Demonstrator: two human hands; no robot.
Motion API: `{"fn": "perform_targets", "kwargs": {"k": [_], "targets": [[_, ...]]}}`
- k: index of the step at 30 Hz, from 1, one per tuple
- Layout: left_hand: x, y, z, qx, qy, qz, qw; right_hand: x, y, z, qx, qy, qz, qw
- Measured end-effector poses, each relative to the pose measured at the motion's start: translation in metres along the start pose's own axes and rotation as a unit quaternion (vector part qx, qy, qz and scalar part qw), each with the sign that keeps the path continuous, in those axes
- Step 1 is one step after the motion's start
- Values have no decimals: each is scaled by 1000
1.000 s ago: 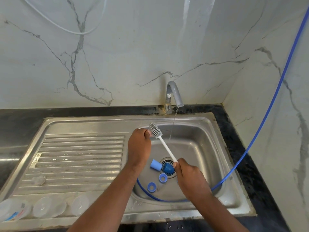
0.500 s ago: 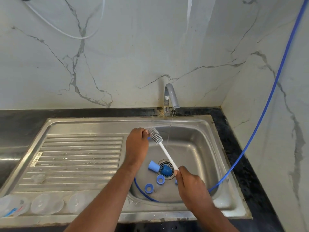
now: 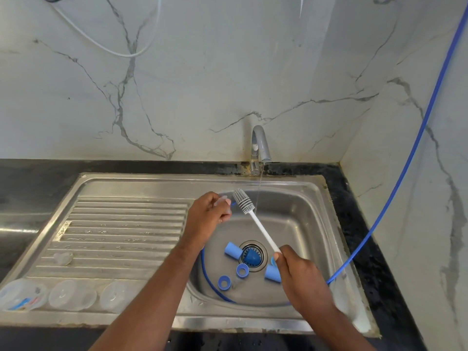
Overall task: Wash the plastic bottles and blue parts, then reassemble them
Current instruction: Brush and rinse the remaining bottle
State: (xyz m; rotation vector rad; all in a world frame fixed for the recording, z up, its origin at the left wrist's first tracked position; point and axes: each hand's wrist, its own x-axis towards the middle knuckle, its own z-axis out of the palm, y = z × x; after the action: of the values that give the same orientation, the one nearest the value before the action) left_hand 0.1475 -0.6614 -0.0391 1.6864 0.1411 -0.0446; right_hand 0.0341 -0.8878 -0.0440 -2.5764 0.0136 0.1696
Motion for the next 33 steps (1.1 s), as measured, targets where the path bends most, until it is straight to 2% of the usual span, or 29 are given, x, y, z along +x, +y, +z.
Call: {"fn": "perform_targets", "kwargs": {"k": [7,10,17,22,26,28,30,31,32,33], "targets": [[-4,-1,-10,33,-48,-12,998,4,5,-7,-12,6,-38,999],[-3,0,-20,65,-6,13,998,3,9,-7,-23,6,-59,998],[-4,-9,-30,-51,-17,7,999,2,10,-9,-62,2,-84,995],[0,-13,-31,-76,5,-33,997,10,9,-6,-160,36,-123,979],[1,-8,-41,-64,-34,-78,994,15,3,-15,-265,83,-179,944],[3,-2,-48,-19,-51,-55,997,17,2,-17,-276,76,-175,942],[4,4,-53,52,-62,-8,997,13,-6,-18,-236,37,-168,956],[5,6,-55,79,-66,17,995,15,-8,-19,-159,20,-140,977],[5,7,-56,89,-66,39,993,19,-11,-21,-14,-42,-82,996],[5,8,-57,80,-64,55,993,20,-15,-24,177,-123,-13,977]]}}
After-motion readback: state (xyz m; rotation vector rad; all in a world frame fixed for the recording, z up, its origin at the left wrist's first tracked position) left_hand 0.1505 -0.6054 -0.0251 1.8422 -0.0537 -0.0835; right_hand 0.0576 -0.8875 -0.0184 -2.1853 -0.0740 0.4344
